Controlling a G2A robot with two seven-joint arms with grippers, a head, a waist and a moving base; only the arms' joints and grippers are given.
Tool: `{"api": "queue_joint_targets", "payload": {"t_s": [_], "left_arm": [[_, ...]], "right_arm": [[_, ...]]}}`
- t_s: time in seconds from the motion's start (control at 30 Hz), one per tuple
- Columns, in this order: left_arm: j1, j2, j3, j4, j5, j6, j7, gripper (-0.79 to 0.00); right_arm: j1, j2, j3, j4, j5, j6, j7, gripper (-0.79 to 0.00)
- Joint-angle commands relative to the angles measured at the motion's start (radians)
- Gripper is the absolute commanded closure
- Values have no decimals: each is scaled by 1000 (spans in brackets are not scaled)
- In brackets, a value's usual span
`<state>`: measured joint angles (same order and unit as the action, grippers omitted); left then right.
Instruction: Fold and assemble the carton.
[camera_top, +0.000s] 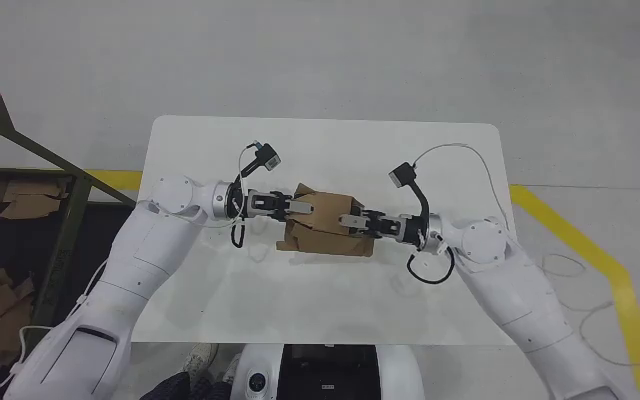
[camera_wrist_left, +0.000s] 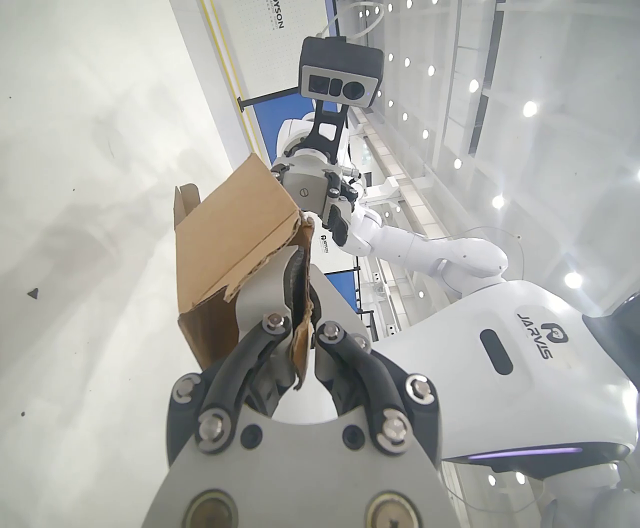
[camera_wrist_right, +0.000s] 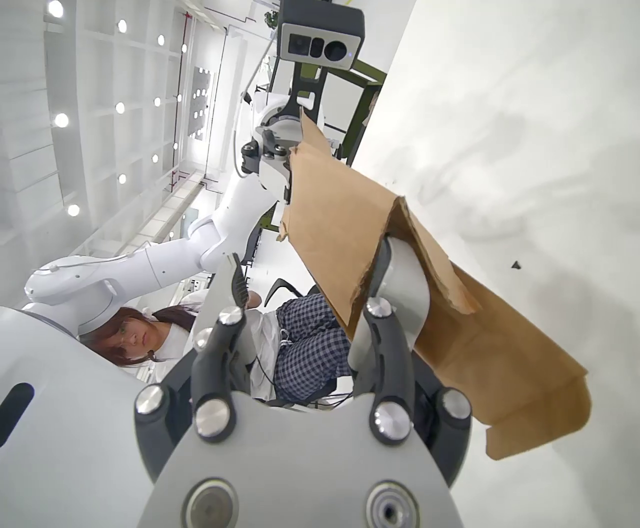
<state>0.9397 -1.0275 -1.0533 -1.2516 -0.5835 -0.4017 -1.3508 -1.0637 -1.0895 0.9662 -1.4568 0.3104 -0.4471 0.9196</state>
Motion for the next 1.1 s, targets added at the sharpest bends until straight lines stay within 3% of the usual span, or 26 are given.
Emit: {"api": "queue_joint_targets", "payload": {"t_s": [0.0,0.53,0.77,0.9,0.93,0.97,1.03,1.07], "left_arm": [[0,-1,-1,0,-1,-1,-2,0],[-1,-4,-8,19,-23,-2,-36,0],[-8,-6,-6,30,-28,1,-48,0],[-16,-8,-4,41,-27,3,-53,0],[-18,-9,-5,43,-29,4,-55,-52],[-20,-9,-5,45,-30,5,-57,-166],[-23,-9,-8,46,-36,5,-62,-545],[-24,-9,-10,46,-37,4,-63,-785]], "right_arm": [[5,-3,-5,9,17,1,3,-388],[70,-30,-48,105,104,15,84,-212],[88,-39,-61,129,107,25,99,0],[94,-43,-63,142,115,26,107,0],[95,-44,-64,146,116,26,109,0],[96,-45,-63,148,117,27,109,0],[98,-47,-64,153,118,31,109,0],[99,-47,-63,155,118,33,107,0]]}}
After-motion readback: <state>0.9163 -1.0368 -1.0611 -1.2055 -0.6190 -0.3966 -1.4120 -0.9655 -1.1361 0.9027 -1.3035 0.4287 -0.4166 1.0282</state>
